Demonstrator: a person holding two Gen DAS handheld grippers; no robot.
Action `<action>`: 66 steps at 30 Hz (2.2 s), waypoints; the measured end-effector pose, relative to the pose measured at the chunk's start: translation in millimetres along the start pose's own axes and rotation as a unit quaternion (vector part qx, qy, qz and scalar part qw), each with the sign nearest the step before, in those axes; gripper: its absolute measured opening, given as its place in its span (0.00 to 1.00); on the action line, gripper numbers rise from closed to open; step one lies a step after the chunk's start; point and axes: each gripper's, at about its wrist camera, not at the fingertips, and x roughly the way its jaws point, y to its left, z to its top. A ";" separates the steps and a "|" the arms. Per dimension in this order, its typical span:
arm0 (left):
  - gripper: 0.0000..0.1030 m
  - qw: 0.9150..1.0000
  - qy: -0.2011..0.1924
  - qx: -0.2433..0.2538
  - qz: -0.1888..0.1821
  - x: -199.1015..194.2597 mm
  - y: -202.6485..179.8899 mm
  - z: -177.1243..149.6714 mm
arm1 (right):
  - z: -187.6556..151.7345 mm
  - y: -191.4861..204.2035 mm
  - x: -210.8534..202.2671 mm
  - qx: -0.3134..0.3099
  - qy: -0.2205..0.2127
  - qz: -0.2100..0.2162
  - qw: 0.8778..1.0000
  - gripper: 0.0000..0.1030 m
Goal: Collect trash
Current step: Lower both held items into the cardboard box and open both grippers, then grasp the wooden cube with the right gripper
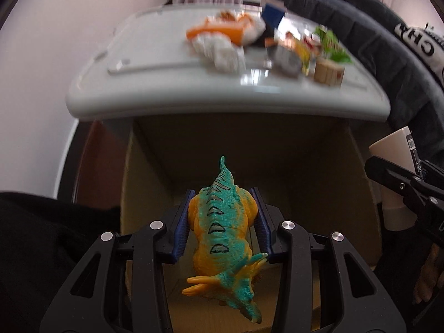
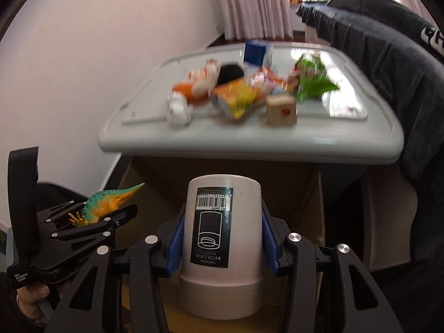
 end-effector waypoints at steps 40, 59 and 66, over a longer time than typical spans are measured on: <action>0.75 1.000 -0.006 -0.011 -0.004 13.7 -8.3 5.7 | 110.7 -57.5 38.1 0.020 -0.068 -0.094 0.993 0.76; 0.75 1.000 0.009 -0.020 -0.008 29.8 -4.2 12.0 | 116.9 -60.5 90.1 0.012 -0.040 -0.105 0.994 0.53; 0.75 1.000 0.006 -0.025 -0.004 29.9 -2.8 11.6 | 112.2 -56.2 93.8 0.002 -0.053 -0.108 0.993 0.36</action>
